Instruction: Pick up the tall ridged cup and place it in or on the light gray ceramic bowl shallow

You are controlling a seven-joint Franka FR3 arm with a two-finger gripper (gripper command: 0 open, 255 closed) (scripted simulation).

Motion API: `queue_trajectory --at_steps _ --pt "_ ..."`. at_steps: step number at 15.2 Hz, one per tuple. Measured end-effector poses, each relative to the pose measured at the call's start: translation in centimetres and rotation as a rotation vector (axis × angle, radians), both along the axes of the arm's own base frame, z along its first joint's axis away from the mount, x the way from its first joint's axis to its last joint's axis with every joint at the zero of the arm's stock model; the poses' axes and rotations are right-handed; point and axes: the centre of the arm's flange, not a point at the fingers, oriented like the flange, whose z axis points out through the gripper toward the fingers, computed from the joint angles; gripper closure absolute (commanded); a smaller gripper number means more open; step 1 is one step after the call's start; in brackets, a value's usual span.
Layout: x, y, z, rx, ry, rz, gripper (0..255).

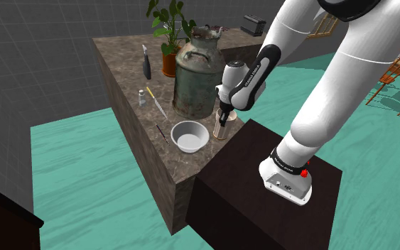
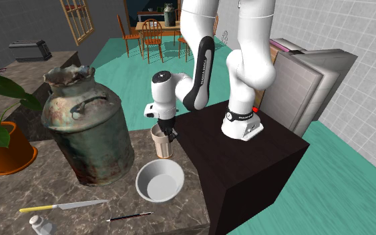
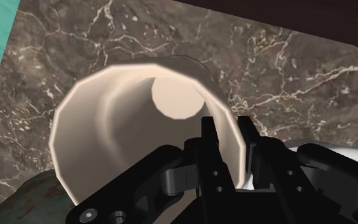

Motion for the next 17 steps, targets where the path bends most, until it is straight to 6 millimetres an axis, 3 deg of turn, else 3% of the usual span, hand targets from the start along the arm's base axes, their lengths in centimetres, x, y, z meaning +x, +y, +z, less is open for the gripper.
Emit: queue_trajectory --at_steps 5,17 --pt "0.0 -0.1 0.6 0.000 0.001 -0.001 255" --pt "0.0 0.0 6.7 0.000 0.001 -0.002 255"
